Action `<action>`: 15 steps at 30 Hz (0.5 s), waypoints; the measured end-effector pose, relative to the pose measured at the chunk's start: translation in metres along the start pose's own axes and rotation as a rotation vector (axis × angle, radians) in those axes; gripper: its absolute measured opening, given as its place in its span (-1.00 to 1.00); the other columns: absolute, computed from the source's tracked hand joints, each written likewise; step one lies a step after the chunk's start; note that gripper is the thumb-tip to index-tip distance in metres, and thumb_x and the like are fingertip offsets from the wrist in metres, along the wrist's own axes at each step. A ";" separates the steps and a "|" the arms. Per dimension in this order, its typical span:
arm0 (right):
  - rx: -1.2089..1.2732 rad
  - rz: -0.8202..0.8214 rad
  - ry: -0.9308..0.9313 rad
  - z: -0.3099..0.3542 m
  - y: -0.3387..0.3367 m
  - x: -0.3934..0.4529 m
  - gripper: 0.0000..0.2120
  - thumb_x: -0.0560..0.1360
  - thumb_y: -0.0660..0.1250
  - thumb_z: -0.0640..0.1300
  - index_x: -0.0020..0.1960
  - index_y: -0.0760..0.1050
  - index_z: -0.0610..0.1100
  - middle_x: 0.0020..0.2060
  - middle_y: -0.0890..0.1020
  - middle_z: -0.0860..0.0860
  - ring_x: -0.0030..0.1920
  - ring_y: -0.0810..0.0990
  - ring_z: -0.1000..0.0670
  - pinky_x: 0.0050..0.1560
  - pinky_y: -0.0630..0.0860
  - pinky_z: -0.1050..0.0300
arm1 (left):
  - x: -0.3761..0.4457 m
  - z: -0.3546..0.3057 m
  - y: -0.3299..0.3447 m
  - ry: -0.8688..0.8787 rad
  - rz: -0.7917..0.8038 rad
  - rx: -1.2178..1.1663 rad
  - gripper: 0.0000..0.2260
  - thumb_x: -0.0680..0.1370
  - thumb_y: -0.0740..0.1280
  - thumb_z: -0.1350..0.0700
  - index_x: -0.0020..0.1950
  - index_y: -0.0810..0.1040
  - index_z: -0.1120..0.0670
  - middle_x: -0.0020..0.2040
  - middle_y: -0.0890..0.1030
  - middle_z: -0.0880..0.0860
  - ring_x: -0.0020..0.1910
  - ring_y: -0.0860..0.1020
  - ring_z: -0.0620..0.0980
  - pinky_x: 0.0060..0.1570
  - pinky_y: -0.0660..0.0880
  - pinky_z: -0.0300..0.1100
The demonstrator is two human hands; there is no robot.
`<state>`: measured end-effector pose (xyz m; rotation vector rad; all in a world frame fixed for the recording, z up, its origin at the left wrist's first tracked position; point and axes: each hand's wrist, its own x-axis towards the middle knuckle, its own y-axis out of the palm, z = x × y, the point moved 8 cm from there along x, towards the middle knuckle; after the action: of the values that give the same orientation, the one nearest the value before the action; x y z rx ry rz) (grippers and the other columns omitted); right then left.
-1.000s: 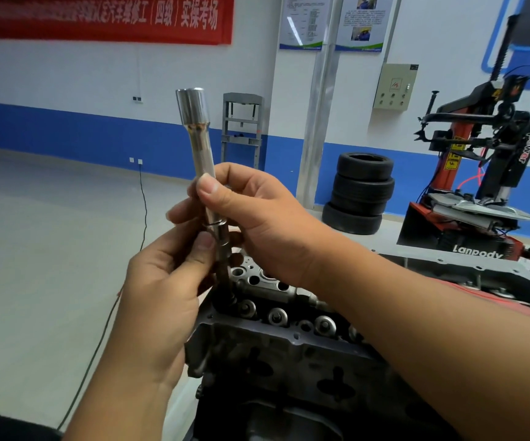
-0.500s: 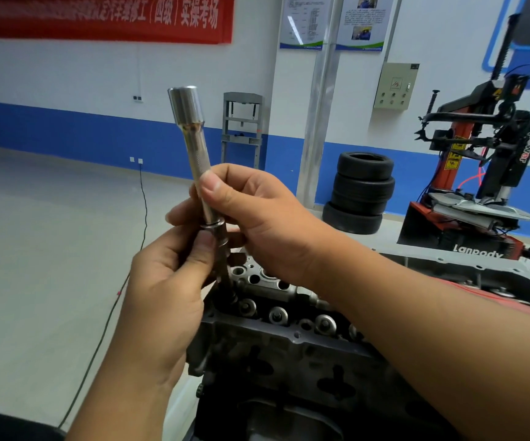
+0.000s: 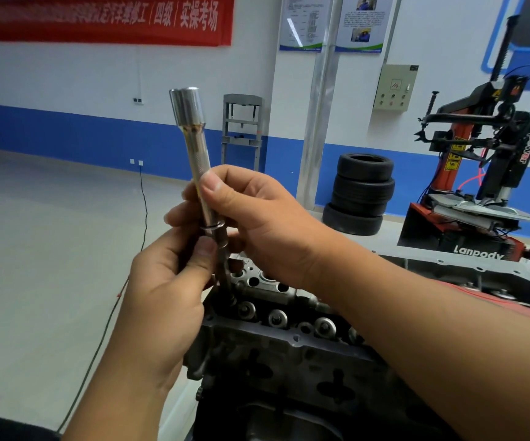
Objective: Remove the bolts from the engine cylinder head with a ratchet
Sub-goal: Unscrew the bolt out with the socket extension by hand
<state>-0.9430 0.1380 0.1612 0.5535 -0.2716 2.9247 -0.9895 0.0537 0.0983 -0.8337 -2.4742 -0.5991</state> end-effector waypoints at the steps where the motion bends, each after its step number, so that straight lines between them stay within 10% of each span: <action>1: 0.004 -0.001 0.009 -0.001 0.001 0.000 -0.77 0.73 0.19 -0.05 0.06 0.56 -0.14 -0.04 0.72 -0.11 0.04 0.69 -0.09 0.03 0.60 -0.11 | 0.000 0.000 -0.002 0.007 -0.028 0.027 -0.78 0.61 0.33 0.09 0.17 0.71 -0.10 0.04 0.76 -0.03 0.04 0.74 -0.02 0.08 0.66 -0.05; 7: 0.032 -0.021 0.009 0.000 0.001 0.001 -0.84 0.59 0.35 -0.04 0.06 0.52 -0.12 -0.07 0.61 -0.25 -0.02 0.60 -0.21 0.22 0.50 -0.40 | -0.002 -0.007 -0.009 0.063 -0.161 -0.054 -0.61 0.21 0.57 0.05 0.02 0.77 -0.13 -0.15 0.76 -0.09 -0.26 0.69 -0.20 -0.28 0.55 -0.41; 12: 0.009 0.020 -0.017 0.003 0.001 0.000 -0.83 0.71 0.23 -0.08 -0.01 0.51 -0.12 -0.09 0.71 -0.09 -0.04 0.68 -0.04 -0.07 0.61 0.03 | 0.001 -0.003 -0.002 0.030 -0.001 0.025 -0.77 0.53 0.51 -0.02 0.18 0.72 -0.20 0.02 0.77 -0.06 -0.01 0.73 -0.02 0.01 0.64 -0.10; 15: 0.033 0.017 0.011 0.000 0.001 0.001 -0.73 0.73 0.17 -0.01 0.05 0.58 -0.12 -0.02 0.71 -0.10 0.01 0.69 -0.04 0.01 0.59 -0.04 | 0.001 -0.001 -0.003 0.022 -0.003 0.026 -0.83 0.56 0.42 -0.02 0.12 0.72 -0.19 0.03 0.76 -0.04 0.03 0.74 0.02 0.09 0.62 0.02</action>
<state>-0.9438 0.1368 0.1612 0.5421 -0.2285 2.9524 -0.9920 0.0517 0.0994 -0.8089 -2.4588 -0.5725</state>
